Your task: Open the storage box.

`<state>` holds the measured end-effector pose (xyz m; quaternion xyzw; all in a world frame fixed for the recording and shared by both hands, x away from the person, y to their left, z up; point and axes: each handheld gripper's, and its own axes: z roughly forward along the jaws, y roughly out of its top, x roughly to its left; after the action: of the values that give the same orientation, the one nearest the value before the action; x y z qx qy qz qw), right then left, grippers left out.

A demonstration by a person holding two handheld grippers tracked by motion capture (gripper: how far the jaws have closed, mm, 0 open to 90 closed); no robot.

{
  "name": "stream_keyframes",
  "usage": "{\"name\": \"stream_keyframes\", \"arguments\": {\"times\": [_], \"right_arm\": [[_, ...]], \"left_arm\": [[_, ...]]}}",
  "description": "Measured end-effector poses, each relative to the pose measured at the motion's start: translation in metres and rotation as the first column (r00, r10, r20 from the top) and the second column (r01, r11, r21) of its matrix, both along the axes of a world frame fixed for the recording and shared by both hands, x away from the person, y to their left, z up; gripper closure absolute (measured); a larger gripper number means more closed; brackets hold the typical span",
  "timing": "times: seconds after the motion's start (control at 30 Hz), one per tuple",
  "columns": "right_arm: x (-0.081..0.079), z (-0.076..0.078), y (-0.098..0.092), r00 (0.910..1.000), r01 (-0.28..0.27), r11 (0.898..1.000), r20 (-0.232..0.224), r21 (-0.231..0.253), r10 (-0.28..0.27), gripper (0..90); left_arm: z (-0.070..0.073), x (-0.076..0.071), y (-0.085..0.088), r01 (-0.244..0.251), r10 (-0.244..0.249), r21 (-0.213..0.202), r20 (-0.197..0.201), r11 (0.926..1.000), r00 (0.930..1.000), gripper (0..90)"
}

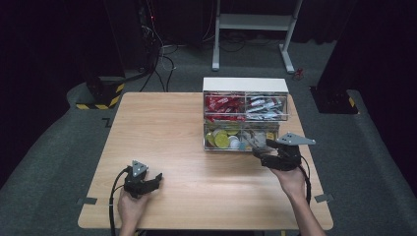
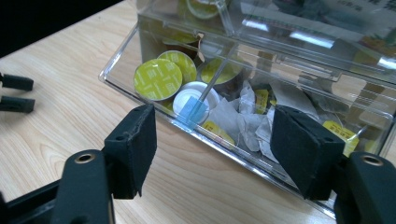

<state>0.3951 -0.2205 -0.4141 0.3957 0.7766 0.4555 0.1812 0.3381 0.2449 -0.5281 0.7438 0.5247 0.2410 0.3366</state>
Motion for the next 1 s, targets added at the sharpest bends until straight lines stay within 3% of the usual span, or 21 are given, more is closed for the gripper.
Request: {"name": "stream_keyframes", "arguments": {"times": [0.2, 0.4, 1.0], "right_arm": [[0.004, 0.003, 0.004, 0.9998, -0.017, 1.0, -0.01, -0.011, 0.016, 33.3], [0.005, 0.012, 0.005, 0.9995, -0.002, 1.0, 0.032, 0.007, 0.002, 32.1], [0.011, 0.033, 0.008, 0.9977, -0.029, 0.998, 0.062, 0.047, 0.026, 33.0]], "left_arm": [[0.0, 0.0, 0.0, 0.0, 0.0, 0.0, 0.0, 1.0, 1.0, 32.3], [0.0, 0.0, 0.0, 0.0, 0.0, 0.0, 0.0, 1.0, 1.0, 32.3], [0.0, 0.0, 0.0, 0.001, -0.001, -0.001, 0.001, 1.0, 1.0, 32.4]]}}
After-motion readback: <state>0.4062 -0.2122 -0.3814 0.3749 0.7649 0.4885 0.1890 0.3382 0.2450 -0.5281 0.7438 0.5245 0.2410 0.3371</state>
